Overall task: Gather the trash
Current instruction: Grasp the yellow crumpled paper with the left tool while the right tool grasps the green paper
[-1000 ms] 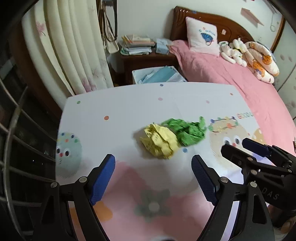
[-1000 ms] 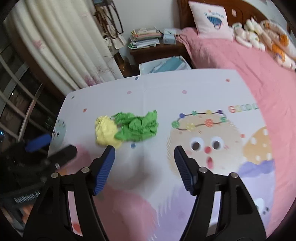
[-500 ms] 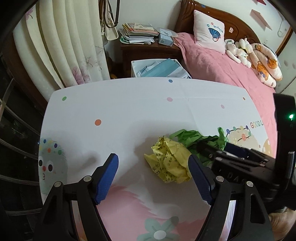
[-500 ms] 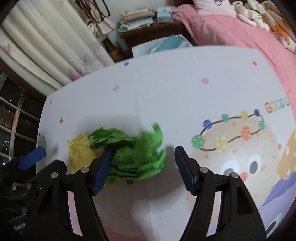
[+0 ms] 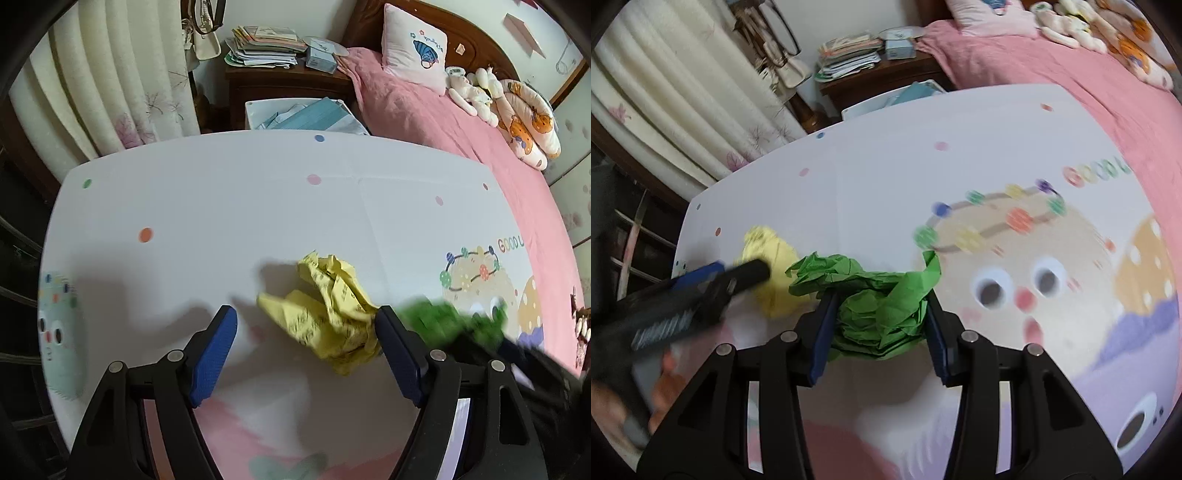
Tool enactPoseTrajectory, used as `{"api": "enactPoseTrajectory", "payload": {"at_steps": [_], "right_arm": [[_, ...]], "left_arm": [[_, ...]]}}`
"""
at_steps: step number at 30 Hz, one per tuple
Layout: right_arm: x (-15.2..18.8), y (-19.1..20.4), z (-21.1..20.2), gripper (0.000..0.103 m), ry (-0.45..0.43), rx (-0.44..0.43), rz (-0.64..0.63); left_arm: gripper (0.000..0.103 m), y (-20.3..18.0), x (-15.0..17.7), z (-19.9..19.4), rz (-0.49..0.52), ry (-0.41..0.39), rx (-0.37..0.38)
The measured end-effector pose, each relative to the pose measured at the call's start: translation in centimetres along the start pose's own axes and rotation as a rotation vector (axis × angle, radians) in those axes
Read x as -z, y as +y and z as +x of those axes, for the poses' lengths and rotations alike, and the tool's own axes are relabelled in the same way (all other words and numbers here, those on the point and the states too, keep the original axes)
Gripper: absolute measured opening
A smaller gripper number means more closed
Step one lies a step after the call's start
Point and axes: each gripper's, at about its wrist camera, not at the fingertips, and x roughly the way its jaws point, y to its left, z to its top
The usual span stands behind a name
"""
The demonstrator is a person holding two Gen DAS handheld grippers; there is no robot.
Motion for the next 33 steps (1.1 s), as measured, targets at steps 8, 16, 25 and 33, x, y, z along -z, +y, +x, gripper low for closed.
{"api": "enactPoseTrajectory", "payload": {"at_steps": [8,16,25,33], "right_arm": [[4.9,-4.3,-5.3,0.041,-0.02,-0.01,0.067],[9.1,-6.3,-12.3,0.041,-0.093,-0.032,0.051],[17.3,-6.7,-23.2,0.041,-0.204,-0.039,-0.148],[28.4,-8.8,-32.6,0.041,-0.248,-0.082,-0.368]], "left_arm": [[0.032,-4.1,-0.2,1.0,0.043,-0.021,0.048],[0.024,-6.8,3.6,-2.9,0.079,-0.07,0.004],[0.024,-12.6,18.4,-15.3,0.146,-0.203,-0.049],[0.024,-17.5,36.4,-23.0,0.049,-0.286,-0.135]]}}
